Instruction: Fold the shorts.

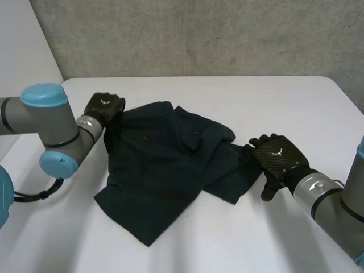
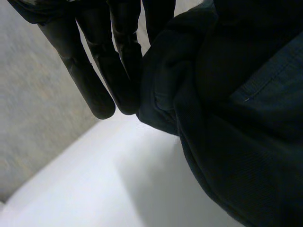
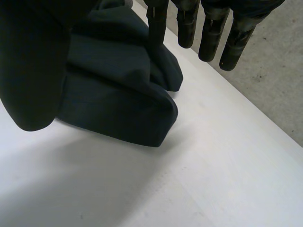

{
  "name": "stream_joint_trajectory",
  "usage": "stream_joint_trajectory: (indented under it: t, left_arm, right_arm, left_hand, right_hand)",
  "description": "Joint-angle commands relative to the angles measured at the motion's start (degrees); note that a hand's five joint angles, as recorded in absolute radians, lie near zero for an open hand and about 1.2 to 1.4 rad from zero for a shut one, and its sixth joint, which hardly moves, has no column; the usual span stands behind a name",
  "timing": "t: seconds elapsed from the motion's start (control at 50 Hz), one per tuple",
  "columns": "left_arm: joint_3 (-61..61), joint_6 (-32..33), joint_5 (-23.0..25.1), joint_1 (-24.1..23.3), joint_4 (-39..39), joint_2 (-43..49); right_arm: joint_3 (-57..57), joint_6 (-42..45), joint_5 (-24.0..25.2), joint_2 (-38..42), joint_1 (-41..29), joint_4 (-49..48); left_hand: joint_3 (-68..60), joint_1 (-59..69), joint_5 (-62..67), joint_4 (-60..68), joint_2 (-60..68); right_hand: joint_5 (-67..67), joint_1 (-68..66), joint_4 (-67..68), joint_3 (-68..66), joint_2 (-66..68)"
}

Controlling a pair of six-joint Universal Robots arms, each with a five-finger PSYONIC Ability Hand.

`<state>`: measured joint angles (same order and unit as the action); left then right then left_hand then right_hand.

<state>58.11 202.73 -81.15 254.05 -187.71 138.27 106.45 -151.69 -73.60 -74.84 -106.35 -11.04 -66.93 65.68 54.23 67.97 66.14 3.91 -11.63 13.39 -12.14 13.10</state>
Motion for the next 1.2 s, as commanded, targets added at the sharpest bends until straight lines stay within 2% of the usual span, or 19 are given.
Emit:
stream_joint_trajectory:
  t: [0.02, 0.12, 0.18, 0.3, 0.36, 0.38, 0.46, 0.5, 0.58, 0.6, 0.68, 0.74, 0.8, 0.88, 0.9, 0.96, 1.02, 1.08, 1.2]
  left_arm:
    - [-3.27, 0.21, -3.66, -3.38, -7.75, -3.52]
    - [-0.46, 0.12, -2.96, -9.53, -12.68, -10.99]
    - [2.79, -0.23, -1.73, -15.15, -13.39, -14.34]
    - [10.16, 0.21, 1.43, -29.63, -13.39, -14.44]
    - [12.28, 0.56, 1.35, -34.13, -13.48, -12.51]
    - [12.90, 1.00, 0.91, -36.58, -13.48, -10.67]
    - [13.43, 3.54, -0.05, -40.03, -13.21, -8.11]
    - [13.26, 5.39, -1.37, -40.21, -13.13, -8.10]
    - [12.90, 10.57, -6.90, -39.86, -13.21, -9.07]
    - [12.90, 12.32, -9.70, -39.51, -13.21, -10.38]
    - [13.86, 12.96, -15.94, -37.41, -13.12, -17.22]
    - [14.83, 12.08, -18.16, -36.61, -12.86, -20.66]
    - [17.38, 9.97, -18.87, -35.38, -10.67, -24.62]
    - [20.98, 6.99, -18.95, -31.52, -3.04, -28.05]
    - [22.38, 5.15, -19.13, -29.94, 1.33, -28.66]
    - [24.50, 0.93, -19.57, -28.26, 8.47, -29.28]
    - [27.84, -7.33, -20.62, -26.59, 15.34, -30.60]
    - [32.49, -14.36, -22.64, -25.10, 15.62, -32.44]
    - [41.37, -14.73, -22.73, -23.08, 9.65, -34.47]
  right_arm:
    - [-0.45, -0.36, -0.22, -0.13, 0.52, 0.14]
    - [-0.19, -0.80, -2.76, -2.06, 3.15, -1.78]
    - [0.08, -0.98, -4.79, -3.82, 4.56, -3.28]
    - [0.34, -3.87, -9.71, -8.83, 8.87, -4.69]
    - [0.34, -6.94, -9.72, -10.32, 10.97, -4.61]
    - [0.34, -7.48, -9.63, -10.59, 11.42, -4.61]
    - [0.25, -9.24, -9.37, -11.64, 12.39, -4.25]
    - [0.34, -9.33, -9.28, -12.00, 12.30, -4.25]
    - [0.78, -9.15, -8.93, -12.17, 12.30, -4.34]
    - [0.87, -8.98, -8.14, -12.17, 12.30, -4.34]
    - [1.04, -8.71, -4.37, -12.17, 12.13, -3.38]
    - [1.31, -8.80, -0.77, -12.44, 11.51, -1.54]
    - [0.61, -8.71, 3.54, -13.49, 10.90, 4.25]
    - [-1.50, -8.28, 8.55, -15.33, 9.58, 17.94]
    - [-1.68, -8.01, 9.09, -15.43, 9.49, 20.16]
    - [-1.16, -5.39, 9.53, -15.60, 9.05, 22.37]
    - [0.07, -1.35, 9.09, -14.99, 7.56, 20.45]
    - [2.10, 3.76, 8.48, -13.41, 5.80, 16.67]
    - [2.98, 9.82, 4.88, -5.87, 3.70, 13.15]
  left_hand:
    - [-13.07, 14.32, 15.77, 12.03, 13.86]
    - [-13.07, 14.32, 15.77, 12.03, 13.86]
    - [-13.07, 14.32, 15.77, 12.03, 13.86]
    - [-13.07, 14.32, 15.77, 12.03, 13.86]
    - [-13.07, 14.32, 15.77, 12.03, 13.86]
    - [2.73, -1.48, -0.03, -3.77, -1.94]
    - [29.89, -28.64, -27.19, -30.93, -29.10]
    - [35.99, -34.74, -33.30, -37.04, -35.21]
    - [50.80, -49.55, -48.10, -51.84, -50.01]
    - [54.82, -53.57, -52.13, -55.87, -54.03]
    - [56.88, -55.63, -54.18, -57.92, -56.09]
    - [56.88, -55.63, -54.19, -57.92, -56.09]
    - [56.88, -55.63, -54.19, -57.92, -56.09]
    - [56.04, -54.79, -53.35, -57.09, -55.26]
    - [55.37, -54.12, -52.68, -56.42, -54.59]
    - [52.68, -51.43, -49.99, -53.73, -51.90]
    - [47.14, -45.89, -44.44, -48.18, -46.35]
    - [44.43, -43.19, -41.74, -45.48, -43.65]
    - [44.77, -43.52, -42.08, -45.81, -43.98]
  right_hand:
    - [-3.91, 1.63, -3.39, 2.14, -3.10]
    - [-3.91, 1.63, -3.39, 2.14, -3.10]
    - [-3.91, 1.63, -3.39, 2.14, -3.10]
    - [-3.91, 1.63, -3.39, 2.14, -3.10]
    - [-3.91, 1.63, -3.39, 2.14, -3.10]
    - [-3.91, 1.63, -3.39, 2.14, -3.10]
    - [-3.91, 1.63, -3.39, 2.14, -3.10]
    - [-3.91, 1.63, -3.39, 2.14, -3.10]
    - [-3.91, 1.63, -3.39, 2.14, -3.10]
    - [-3.91, 1.63, -3.39, 2.14, -3.10]
    - [-3.91, 1.63, -3.39, 2.14, -3.10]
    - [-3.91, 1.63, -3.39, 2.14, -3.10]
    - [-3.91, 1.63, -3.39, 2.14, -3.10]
    - [-3.91, 1.63, -3.39, 2.14, -3.10]
    - [-3.91, 1.63, -3.39, 2.14, -3.10]
    - [-3.91, 1.63, -3.39, 2.14, -3.10]
    - [0.18, -2.47, 0.70, -1.95, 0.99]
    - [5.92, -8.20, 6.43, -7.68, 6.72]
    - [8.29, -10.57, 8.80, -10.06, 9.10]
